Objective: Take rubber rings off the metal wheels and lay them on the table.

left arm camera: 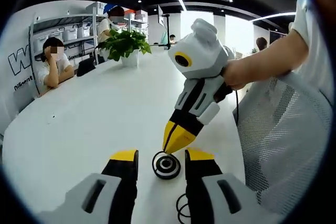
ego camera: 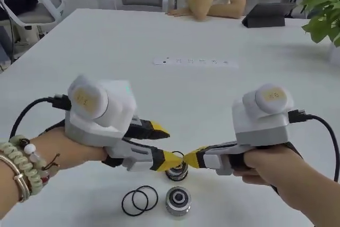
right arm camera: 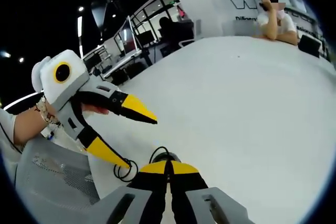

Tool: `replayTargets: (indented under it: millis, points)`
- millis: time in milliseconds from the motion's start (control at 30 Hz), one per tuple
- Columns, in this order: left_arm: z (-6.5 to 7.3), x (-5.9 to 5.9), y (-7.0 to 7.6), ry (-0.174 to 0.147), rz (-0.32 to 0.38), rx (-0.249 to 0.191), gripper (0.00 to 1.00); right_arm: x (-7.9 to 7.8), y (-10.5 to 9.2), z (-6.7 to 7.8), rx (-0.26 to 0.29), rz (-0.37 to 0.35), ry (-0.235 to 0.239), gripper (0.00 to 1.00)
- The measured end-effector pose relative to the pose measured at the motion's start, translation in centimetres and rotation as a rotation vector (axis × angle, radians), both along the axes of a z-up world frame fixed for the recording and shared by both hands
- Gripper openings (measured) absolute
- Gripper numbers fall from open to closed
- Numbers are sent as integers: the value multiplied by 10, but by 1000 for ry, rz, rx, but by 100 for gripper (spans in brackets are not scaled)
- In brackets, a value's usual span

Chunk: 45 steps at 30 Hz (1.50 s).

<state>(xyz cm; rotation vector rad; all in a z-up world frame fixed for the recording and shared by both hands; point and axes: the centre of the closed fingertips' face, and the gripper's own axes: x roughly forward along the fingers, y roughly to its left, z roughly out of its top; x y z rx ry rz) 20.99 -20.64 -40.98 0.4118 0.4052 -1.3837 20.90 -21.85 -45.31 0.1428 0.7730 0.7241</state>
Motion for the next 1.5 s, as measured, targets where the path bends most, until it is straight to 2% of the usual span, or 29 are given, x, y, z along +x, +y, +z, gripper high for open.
replayTargets:
  millis: [67, 100, 167, 233, 367, 467, 633, 767, 933, 1200, 1267, 1500]
  points:
    - [8, -1, 2, 5, 2, -12, 35, 0, 0, 0, 2, -1, -1, 0]
    - [10, -6, 3, 2, -27, -9, 36, 0, 0, 0, 1, -1, -1, 0]
    - [10, -11, 11, -34, -60, 30, 39, 0, 1, 0, 1, 0, -2, 0]
    - [11, -15, 19, -47, -60, 38, 41, 1, 1, 1, 1, 0, -3, 0]
    - [14, -23, 32, -44, -60, 35, 47, 1, 1, 1, -1, 2, -4, 0]
    - [15, -27, 46, -65, -54, 51, 52, 1, 1, 1, -3, 2, -6, 0]
    - [23, -32, 63, -64, -33, 32, 57, 4, -1, 5, -1, -6, -18, 0]
    - [34, -37, 77, -65, -8, -4, 67, 5, 0, 9, 9, -10, -24, 0]
    - [43, -41, 97, -66, 47, -29, 72, 5, 3, 17, 19, -9, -43, 0]
    - [42, -47, 121, -45, 136, -58, 80, 5, 14, 30, 50, 14, -70, 0]
    - [38, -49, 126, -28, 161, -64, 80, 3, 17, 32, 56, 26, -75, 0]
    - [19, -58, 137, 15, 206, -38, 82, -5, 31, 38, 91, 64, -75, 0]
